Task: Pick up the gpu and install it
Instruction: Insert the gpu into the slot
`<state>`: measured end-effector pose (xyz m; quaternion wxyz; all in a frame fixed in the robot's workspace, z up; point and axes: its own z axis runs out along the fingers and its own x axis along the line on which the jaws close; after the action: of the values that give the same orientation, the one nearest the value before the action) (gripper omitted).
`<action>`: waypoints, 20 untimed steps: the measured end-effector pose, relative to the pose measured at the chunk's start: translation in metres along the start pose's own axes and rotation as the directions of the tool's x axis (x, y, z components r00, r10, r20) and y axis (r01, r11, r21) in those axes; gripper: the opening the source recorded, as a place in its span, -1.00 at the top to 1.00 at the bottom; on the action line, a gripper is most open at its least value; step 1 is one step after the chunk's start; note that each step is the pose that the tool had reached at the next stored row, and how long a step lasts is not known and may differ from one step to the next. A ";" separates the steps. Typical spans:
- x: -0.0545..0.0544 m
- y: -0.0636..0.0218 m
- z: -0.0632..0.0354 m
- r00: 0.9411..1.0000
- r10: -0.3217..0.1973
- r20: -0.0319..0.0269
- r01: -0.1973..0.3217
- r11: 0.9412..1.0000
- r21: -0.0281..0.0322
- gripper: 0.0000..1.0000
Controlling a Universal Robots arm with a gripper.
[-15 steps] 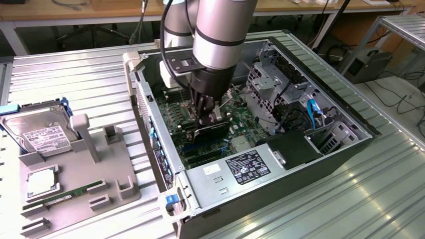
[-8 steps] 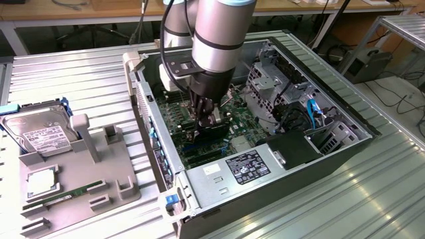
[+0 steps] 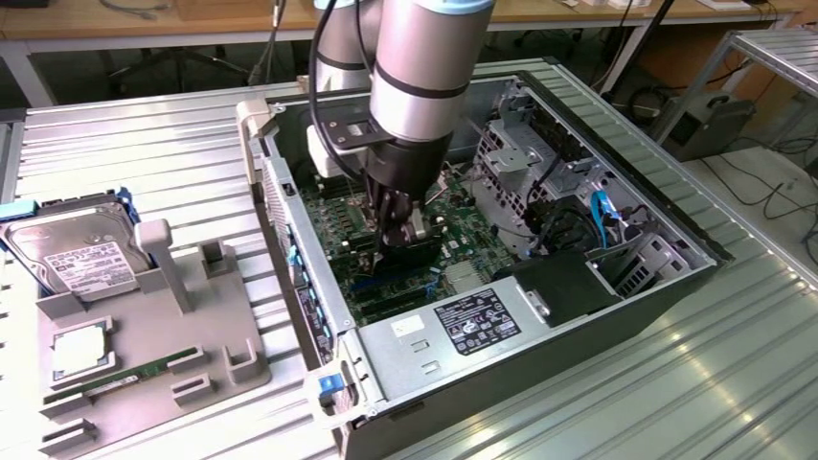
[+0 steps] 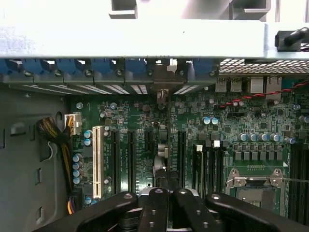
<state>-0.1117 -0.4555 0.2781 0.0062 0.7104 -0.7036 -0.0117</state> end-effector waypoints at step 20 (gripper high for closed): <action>-0.003 0.0000 0.0006 1.000 0.000 -0.001 0.000 1.000 0.000 0.79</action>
<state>-0.1117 -0.4520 0.2776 0.0064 0.7105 -0.7036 -0.0115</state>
